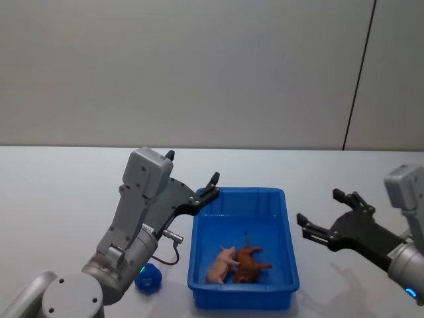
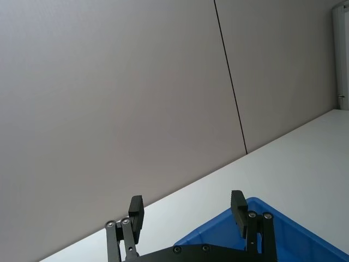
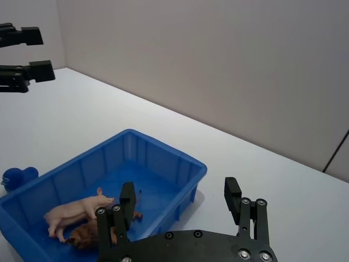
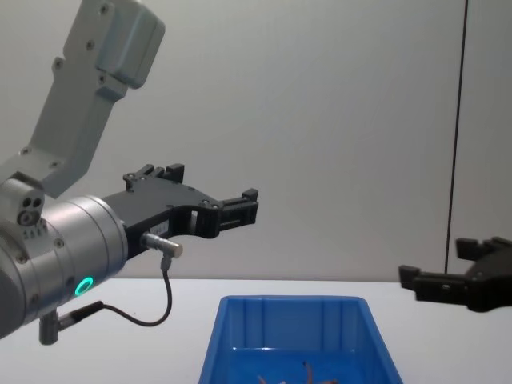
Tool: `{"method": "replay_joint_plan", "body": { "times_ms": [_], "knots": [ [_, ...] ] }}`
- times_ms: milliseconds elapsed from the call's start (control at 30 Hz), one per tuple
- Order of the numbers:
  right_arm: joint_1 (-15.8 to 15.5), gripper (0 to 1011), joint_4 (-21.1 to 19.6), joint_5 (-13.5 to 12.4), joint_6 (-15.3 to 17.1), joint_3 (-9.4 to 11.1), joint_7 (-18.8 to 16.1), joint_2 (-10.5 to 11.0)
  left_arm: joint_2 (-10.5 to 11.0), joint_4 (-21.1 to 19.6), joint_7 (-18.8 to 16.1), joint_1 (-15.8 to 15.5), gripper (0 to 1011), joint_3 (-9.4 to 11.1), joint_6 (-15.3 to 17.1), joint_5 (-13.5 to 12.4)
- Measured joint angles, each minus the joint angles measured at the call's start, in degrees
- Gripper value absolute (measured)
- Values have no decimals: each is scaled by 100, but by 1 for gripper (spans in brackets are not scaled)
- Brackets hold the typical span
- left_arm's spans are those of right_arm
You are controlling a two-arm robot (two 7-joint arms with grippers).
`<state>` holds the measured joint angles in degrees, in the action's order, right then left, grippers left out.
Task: Pick up the two dolls from the table and place them into the box.
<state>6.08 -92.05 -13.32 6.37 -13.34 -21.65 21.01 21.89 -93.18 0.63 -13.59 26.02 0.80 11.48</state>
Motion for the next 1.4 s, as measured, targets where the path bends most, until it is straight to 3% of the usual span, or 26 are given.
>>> {"method": "replay_joint_plan", "body": {
  "times_ms": [267,533,933,1200,1400],
  "knots": [
    [-43,1001,43,-127,-30,103,13,117,40,-55,25,21,1001,-15,130,-94],
    [-68,1001,71,-201,-46,162,20,186,278,-296,60,198,1001,-93,493,-156],
    [-83,1001,87,-248,-56,200,27,227,677,-495,-122,706,1001,-198,654,241],
    [-87,1001,92,-263,-61,211,28,241,752,-342,-121,869,1001,-217,611,428],
    [-90,1001,96,-269,-62,213,28,245,733,-53,76,882,1001,-224,546,505]
  ]
}}
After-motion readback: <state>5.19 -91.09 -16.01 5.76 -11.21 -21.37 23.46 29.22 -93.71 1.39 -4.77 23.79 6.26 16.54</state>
